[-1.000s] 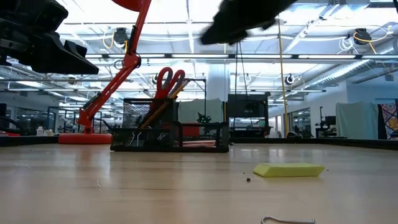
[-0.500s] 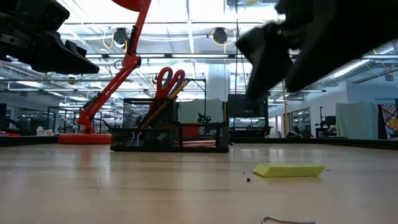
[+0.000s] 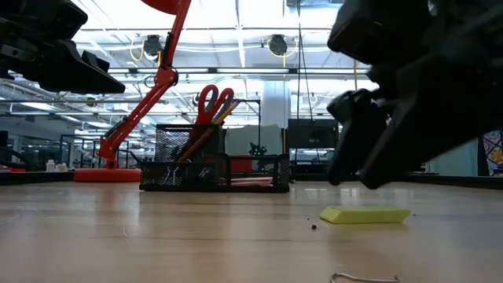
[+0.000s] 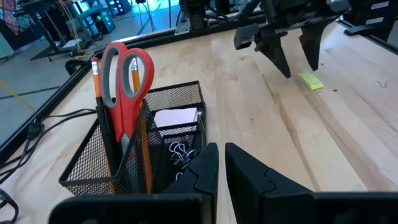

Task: Pick and place office supplies into organizer
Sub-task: Put the eraser into the desk organizer

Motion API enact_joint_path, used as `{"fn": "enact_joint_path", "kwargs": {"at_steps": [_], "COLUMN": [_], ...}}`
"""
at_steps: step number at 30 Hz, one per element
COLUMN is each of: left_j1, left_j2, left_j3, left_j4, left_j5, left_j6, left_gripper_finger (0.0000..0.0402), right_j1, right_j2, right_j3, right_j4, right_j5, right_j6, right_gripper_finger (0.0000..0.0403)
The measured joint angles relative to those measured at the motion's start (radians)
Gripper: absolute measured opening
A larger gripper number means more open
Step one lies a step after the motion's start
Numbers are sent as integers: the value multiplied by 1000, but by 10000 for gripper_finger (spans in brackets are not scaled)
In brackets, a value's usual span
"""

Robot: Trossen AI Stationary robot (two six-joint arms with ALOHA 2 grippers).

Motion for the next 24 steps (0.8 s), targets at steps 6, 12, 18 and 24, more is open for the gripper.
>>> {"fn": "enact_joint_path", "kwargs": {"at_steps": [6,12,18,24], "left_j1": [0,0,0,0], "left_j2": [0,0,0,0], "left_j3": [0,0,0,0], "left_j4": [1,1,0,-1], "left_j5": [0,0,0,0], "left_j6": [13,36,45,44], "left_gripper_finger": [37,37,37,37], "right_j1": [21,64,91,93], "right_j2": [0,9,40,103], "right_j3": [-8,-7,-7,-7], "right_j4": [32,52,78,121], "right_j5": [47,139,175,149], "right_j6": [54,94,137,148], "right_gripper_finger": [213,212,212,212]}}
